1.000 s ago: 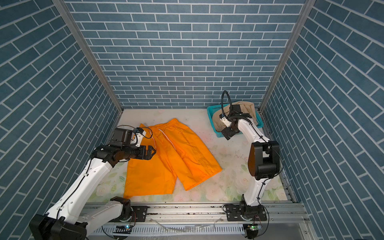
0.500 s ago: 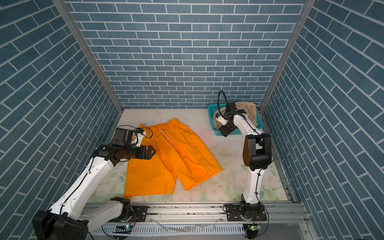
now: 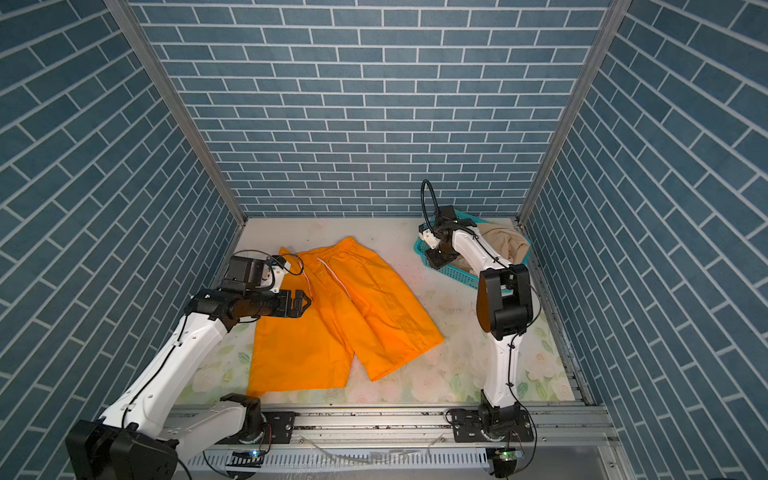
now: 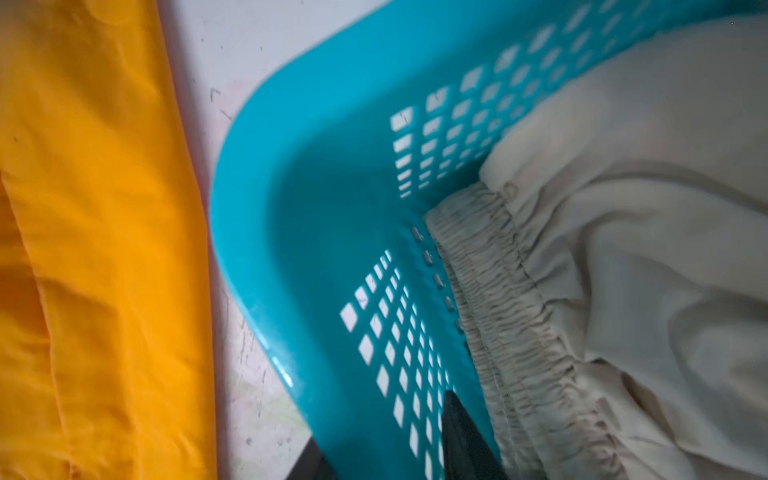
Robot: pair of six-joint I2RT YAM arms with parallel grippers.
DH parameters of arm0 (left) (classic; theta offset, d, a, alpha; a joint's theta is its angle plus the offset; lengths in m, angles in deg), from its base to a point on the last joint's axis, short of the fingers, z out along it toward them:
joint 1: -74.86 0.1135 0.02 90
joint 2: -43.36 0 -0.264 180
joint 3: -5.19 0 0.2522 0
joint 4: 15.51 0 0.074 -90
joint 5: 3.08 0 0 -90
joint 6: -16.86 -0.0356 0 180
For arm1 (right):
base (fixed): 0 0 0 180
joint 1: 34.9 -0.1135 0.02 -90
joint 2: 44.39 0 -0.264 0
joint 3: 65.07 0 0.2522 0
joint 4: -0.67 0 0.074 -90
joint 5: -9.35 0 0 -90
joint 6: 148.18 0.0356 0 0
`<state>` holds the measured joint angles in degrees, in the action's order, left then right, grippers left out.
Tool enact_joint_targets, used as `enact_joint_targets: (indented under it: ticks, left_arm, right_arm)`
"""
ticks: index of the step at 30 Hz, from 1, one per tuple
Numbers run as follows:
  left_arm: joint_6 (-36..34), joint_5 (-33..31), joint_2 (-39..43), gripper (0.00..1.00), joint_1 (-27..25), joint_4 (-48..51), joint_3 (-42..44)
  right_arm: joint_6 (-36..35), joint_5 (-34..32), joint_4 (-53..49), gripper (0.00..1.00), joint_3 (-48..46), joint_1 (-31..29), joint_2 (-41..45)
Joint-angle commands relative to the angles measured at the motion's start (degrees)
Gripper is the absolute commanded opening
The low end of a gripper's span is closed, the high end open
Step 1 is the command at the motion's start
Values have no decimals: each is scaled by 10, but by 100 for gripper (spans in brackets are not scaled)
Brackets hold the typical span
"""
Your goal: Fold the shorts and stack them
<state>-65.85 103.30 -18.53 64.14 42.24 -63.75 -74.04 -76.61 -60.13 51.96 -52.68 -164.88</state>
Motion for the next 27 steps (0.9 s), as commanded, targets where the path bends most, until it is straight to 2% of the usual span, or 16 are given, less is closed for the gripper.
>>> enact_joint_targets:
  ticks: [1,3,5,8,16,20,23,27]
  left_arm:
    - [6,0,11,100,3,-2,10]
    - [8,-2,11,100,3,-1,12]
    - [16,-5,12,100,3,2,14]
    - [38,17,21,100,3,-1,26]
    - [107,41,59,100,-1,-37,86]
    - [128,37,60,100,-12,-50,106]
    - [147,28,53,100,-37,-53,110]
    - [171,3,45,100,-92,-62,119]
  right_arm:
    - [55,-26,-9,32,37,-8,-37]
    - [66,-43,-8,25,62,-8,-48]
    - [78,-82,-5,13,86,-8,-78]
    - [87,-104,-14,7,137,-2,-109]
    - [136,-149,-30,7,274,39,-187]
    - [159,-131,-15,7,291,73,-199]
    - [159,-130,-8,10,307,85,-209]
    - [170,-123,-7,19,336,103,-218]
